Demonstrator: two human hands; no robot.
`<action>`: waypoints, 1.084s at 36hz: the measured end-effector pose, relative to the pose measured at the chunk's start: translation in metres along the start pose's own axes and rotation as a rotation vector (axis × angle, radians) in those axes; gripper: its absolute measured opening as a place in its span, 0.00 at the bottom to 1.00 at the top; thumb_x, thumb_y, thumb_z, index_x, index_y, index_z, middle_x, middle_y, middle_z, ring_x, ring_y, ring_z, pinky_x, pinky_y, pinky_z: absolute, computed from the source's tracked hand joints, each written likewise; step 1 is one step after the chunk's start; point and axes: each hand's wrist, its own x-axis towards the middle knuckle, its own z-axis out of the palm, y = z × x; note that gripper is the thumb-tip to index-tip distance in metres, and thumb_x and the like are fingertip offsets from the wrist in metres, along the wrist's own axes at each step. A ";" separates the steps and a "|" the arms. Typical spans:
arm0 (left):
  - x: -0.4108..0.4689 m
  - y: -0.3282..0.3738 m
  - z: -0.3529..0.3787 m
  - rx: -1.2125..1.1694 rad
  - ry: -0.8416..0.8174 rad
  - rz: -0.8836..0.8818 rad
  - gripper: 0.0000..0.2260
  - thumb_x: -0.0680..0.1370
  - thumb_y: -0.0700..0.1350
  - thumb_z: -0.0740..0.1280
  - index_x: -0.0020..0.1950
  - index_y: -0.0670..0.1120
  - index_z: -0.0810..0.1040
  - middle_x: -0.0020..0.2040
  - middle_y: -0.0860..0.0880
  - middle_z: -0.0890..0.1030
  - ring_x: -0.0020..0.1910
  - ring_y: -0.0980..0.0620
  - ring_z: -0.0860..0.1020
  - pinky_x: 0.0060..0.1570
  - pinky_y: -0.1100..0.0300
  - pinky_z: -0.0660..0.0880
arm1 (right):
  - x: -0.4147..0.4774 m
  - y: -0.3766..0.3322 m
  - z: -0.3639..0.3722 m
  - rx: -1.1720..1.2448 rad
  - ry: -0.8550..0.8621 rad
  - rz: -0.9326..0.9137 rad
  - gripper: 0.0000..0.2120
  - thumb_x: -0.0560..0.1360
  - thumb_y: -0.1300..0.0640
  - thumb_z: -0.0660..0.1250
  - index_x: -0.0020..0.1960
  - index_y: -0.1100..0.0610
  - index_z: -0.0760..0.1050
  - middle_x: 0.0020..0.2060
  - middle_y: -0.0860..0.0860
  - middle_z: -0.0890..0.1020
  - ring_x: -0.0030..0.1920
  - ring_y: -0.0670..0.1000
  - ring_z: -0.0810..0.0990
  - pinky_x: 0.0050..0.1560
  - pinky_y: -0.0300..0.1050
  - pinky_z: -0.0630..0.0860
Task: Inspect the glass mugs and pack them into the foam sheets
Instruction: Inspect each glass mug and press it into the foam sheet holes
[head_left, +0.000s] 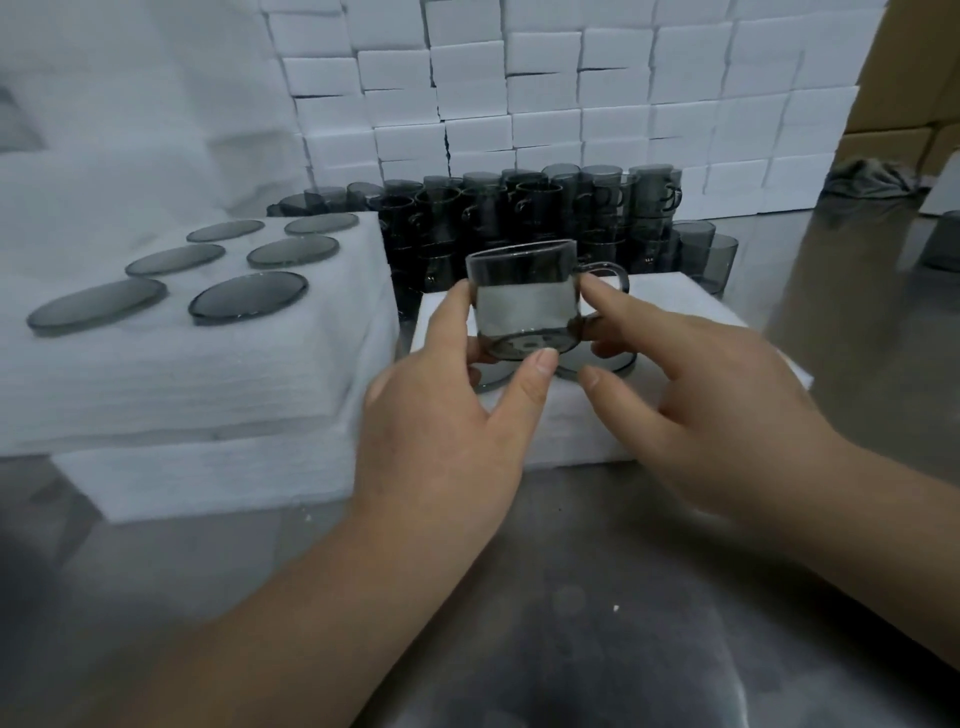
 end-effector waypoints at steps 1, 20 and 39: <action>0.000 -0.001 0.000 0.002 0.000 -0.003 0.28 0.69 0.65 0.58 0.69 0.61 0.63 0.51 0.60 0.80 0.55 0.54 0.76 0.56 0.50 0.73 | 0.000 -0.001 0.000 0.002 -0.003 -0.004 0.29 0.70 0.45 0.57 0.70 0.50 0.66 0.47 0.49 0.83 0.28 0.36 0.65 0.36 0.45 0.67; 0.008 0.012 -0.008 0.089 0.073 0.032 0.19 0.71 0.62 0.59 0.61 0.62 0.69 0.51 0.62 0.76 0.53 0.55 0.75 0.54 0.50 0.73 | 0.002 -0.007 0.002 0.111 0.045 -0.034 0.30 0.73 0.46 0.59 0.74 0.49 0.59 0.53 0.50 0.80 0.36 0.42 0.72 0.46 0.45 0.71; 0.032 0.028 0.008 -0.152 0.111 -0.196 0.11 0.72 0.58 0.65 0.53 0.59 0.72 0.48 0.58 0.79 0.49 0.51 0.78 0.50 0.52 0.76 | 0.060 0.002 0.005 0.569 0.131 0.149 0.15 0.75 0.57 0.59 0.58 0.49 0.78 0.41 0.49 0.84 0.43 0.53 0.82 0.45 0.46 0.80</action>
